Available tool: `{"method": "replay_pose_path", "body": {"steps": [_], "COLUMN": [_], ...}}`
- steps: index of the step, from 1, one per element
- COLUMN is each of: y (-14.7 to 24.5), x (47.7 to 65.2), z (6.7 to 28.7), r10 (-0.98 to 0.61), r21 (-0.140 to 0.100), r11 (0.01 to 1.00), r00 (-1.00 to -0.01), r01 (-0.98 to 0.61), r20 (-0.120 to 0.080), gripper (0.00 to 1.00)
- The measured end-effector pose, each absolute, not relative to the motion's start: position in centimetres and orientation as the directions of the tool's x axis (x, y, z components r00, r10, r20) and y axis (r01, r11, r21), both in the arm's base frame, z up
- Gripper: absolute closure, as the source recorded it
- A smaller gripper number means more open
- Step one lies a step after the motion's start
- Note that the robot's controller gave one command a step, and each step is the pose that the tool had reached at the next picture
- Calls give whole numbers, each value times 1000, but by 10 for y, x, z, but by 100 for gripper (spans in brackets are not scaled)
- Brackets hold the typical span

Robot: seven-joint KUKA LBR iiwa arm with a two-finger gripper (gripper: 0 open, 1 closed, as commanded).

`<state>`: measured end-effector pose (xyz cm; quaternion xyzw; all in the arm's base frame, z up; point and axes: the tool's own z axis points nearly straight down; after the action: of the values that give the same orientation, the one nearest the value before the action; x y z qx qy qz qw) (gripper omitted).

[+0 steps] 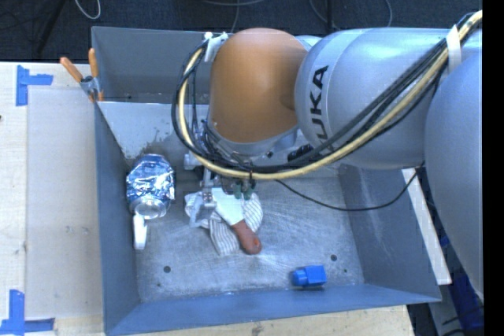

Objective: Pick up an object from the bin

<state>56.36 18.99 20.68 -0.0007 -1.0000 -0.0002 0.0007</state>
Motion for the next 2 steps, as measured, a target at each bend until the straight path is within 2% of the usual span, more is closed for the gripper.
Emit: {"method": "replay_pose_path", "body": {"steps": [1, 2], "y": [159, 144], "x": [570, 568], "z": [144, 90], "r10": [28, 59], "r21": [2, 0], "r11": [1000, 998], "r00": [-1000, -998], "r01": [28, 59], "r20": [-3, 1], "gripper": [0, 0]}}
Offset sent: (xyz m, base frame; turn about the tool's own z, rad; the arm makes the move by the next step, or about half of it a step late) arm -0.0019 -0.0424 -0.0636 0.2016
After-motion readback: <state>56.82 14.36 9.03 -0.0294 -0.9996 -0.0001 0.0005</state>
